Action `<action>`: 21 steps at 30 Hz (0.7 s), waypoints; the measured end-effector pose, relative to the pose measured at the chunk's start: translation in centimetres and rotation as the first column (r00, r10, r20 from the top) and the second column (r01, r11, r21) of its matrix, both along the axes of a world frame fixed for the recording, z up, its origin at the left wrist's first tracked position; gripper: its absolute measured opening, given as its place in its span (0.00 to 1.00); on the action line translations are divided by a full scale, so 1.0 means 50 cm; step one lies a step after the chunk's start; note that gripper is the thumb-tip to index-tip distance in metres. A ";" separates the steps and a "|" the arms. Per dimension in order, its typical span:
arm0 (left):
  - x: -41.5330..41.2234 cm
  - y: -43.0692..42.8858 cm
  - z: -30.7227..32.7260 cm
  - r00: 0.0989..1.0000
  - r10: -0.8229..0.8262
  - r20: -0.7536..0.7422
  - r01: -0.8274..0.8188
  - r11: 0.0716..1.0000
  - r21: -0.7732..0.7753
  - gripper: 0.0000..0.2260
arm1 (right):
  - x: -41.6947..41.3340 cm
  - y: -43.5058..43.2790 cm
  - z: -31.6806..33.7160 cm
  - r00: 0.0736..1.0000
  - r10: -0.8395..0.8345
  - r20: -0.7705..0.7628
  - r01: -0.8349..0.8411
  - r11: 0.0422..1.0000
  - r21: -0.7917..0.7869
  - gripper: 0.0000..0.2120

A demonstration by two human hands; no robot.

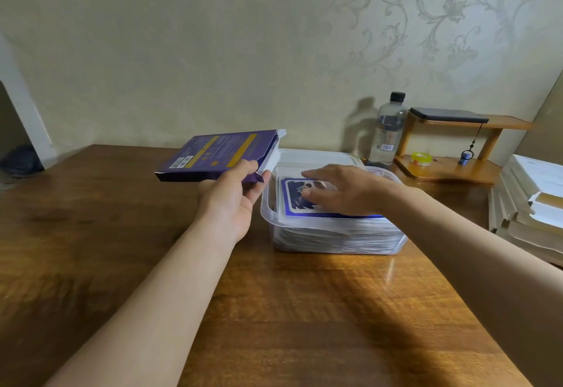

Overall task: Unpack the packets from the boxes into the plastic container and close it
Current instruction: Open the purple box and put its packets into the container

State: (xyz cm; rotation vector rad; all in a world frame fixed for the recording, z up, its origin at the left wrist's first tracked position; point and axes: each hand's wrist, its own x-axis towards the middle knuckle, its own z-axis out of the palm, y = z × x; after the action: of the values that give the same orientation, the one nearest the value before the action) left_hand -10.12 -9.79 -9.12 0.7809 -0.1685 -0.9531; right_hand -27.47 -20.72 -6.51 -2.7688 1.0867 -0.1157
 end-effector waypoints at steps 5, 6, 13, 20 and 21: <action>-0.002 0.000 -0.001 1.000 -0.023 0.017 0.023 1.000 0.005 0.18 | 0.004 -0.014 -0.019 0.998 0.043 -0.038 -0.043 0.999 0.017 0.32; -0.001 -0.001 -0.002 1.000 -0.025 0.017 0.025 1.000 0.006 0.19 | 0.004 -0.013 -0.019 0.999 0.028 -0.041 -0.027 1.000 0.014 0.31; 0.001 -0.002 -0.003 1.000 -0.024 0.020 0.024 1.000 0.001 0.23 | 0.008 -0.024 -0.029 0.997 -0.013 -0.071 0.010 0.999 -0.032 0.27; -0.001 0.001 -0.001 1.000 -0.024 0.017 0.024 1.000 0.001 0.22 | 0.008 -0.033 -0.036 0.996 -0.027 -0.086 0.024 0.999 -0.029 0.30; -0.002 0.001 0.000 0.999 -0.024 0.021 0.024 1.000 0.003 0.22 | 0.007 -0.033 -0.035 0.996 -0.028 -0.086 0.025 0.999 -0.039 0.30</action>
State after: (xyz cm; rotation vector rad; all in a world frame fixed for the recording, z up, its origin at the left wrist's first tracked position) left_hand -10.21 -9.75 -9.14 0.7937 -0.1953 -0.9678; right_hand -27.10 -22.37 -8.28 -2.8175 1.1538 -0.0192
